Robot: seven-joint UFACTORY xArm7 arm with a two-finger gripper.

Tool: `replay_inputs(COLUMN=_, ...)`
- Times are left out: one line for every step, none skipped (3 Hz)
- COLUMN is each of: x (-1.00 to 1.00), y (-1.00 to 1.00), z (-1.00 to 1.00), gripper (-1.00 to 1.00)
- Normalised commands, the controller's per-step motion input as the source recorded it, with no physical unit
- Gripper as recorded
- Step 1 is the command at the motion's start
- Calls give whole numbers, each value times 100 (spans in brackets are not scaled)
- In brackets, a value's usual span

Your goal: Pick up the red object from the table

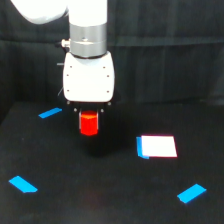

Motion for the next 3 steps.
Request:
replay_inputs(x=6, y=-1, z=84, gripper=-100)
replay_inputs(x=6, y=13, z=84, gripper=-100)
replay_inputs(x=-3, y=-5, z=67, gripper=-100)
